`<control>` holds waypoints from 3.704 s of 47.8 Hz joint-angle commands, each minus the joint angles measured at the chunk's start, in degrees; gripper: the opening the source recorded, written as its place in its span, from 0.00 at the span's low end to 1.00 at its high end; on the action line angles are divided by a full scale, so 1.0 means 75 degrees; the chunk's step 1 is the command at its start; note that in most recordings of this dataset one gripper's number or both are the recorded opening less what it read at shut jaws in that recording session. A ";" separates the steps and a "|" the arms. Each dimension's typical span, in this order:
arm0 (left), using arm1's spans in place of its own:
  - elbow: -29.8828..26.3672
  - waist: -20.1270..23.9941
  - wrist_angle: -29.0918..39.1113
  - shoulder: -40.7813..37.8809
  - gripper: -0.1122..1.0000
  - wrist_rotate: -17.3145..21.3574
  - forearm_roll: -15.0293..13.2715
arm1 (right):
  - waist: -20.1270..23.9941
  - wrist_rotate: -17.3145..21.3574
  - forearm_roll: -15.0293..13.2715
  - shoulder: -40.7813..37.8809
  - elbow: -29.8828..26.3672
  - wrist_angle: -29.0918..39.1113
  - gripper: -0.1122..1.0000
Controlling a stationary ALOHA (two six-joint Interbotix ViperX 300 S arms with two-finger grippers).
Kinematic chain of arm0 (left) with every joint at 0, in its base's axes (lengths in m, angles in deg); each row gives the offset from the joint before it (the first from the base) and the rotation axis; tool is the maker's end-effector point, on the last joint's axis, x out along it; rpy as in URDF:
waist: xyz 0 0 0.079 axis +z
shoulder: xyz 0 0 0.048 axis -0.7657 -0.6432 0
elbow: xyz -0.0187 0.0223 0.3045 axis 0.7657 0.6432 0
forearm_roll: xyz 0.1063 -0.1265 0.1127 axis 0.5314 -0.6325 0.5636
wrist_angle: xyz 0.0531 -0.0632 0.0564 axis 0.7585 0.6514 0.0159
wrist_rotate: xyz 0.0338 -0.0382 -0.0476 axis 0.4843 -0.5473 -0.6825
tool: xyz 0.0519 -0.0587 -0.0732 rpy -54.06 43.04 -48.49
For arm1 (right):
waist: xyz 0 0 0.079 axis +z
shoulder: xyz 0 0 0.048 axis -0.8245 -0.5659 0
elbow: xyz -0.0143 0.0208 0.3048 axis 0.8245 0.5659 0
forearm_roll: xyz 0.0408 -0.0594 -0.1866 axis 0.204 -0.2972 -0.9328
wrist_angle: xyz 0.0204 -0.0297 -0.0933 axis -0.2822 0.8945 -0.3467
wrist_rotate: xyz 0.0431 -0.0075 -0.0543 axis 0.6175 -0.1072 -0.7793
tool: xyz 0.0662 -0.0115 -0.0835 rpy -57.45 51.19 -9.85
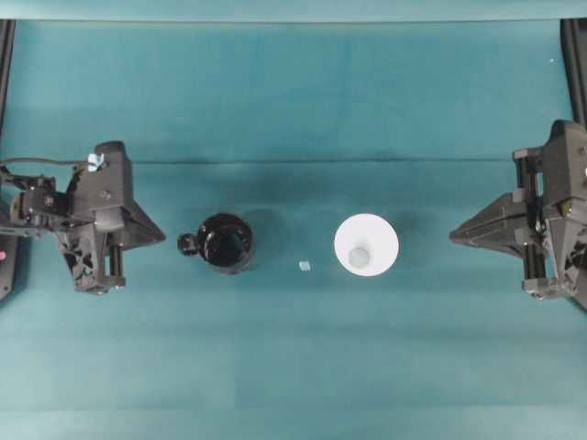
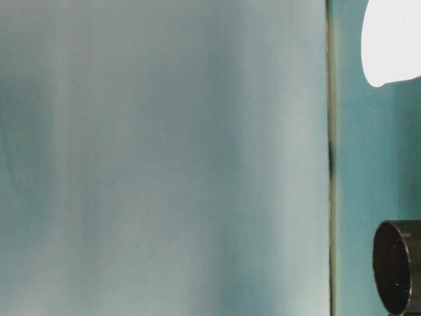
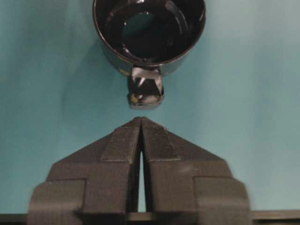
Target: Put a paper cup into the cup holder on your left arm.
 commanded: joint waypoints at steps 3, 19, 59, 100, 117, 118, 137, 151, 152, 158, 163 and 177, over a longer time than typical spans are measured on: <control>-0.0023 -0.0012 -0.0316 -0.0023 0.42 0.0012 0.0023 | 0.0012 0.0059 0.0023 -0.0023 -0.0223 0.0047 0.10; 0.0270 -0.0117 -0.0715 -0.0539 0.90 -0.0012 0.0023 | 0.0012 0.0059 0.0023 -0.0023 -0.0211 0.0047 0.10; -0.0047 -0.0094 -0.2367 -0.1992 0.89 0.0000 0.0023 | 0.0012 0.0059 0.0023 -0.0023 -0.0223 0.0129 0.10; -0.0035 0.0000 -0.2590 -0.1969 0.37 0.0070 0.0023 | 0.0000 0.0070 0.0023 -0.0023 -0.0211 0.0129 0.10; -0.0609 -0.0012 -0.3059 -0.2250 0.37 0.0164 0.0023 | 0.0012 0.0258 0.0023 -0.0023 -0.0199 0.0141 0.10; -0.0656 -0.0012 -0.3070 -0.2285 0.37 0.0176 0.0023 | 0.0012 0.0270 0.0023 -0.0023 -0.0199 0.0152 0.10; -0.1605 -0.0012 -0.3176 -0.3012 0.37 0.0691 0.0023 | 0.0012 0.0316 0.0012 -0.0023 -0.0199 0.0246 0.10; -0.1969 -0.0094 -0.3176 -0.3434 0.37 0.0715 0.0023 | 0.0012 0.0316 0.0012 -0.0023 -0.0199 0.0246 0.10; -0.1980 -0.0094 -0.3176 -0.3445 0.37 0.0715 0.0023 | 0.0000 0.0316 0.0012 -0.0023 -0.0199 0.0246 0.10; -0.2016 -0.0129 -0.3176 -0.3492 0.37 0.0715 0.0023 | 0.0000 0.0316 0.0012 -0.0023 -0.0199 0.0246 0.10; -0.2027 -0.0141 -0.3176 -0.3539 0.37 0.0715 0.0023 | 0.0012 0.0316 0.0012 -0.0023 -0.0199 0.0246 0.10; -0.2074 -0.0129 -0.3188 -0.3680 0.37 0.0715 0.0035 | 0.0012 0.0328 0.0012 -0.0023 -0.0199 0.0246 0.10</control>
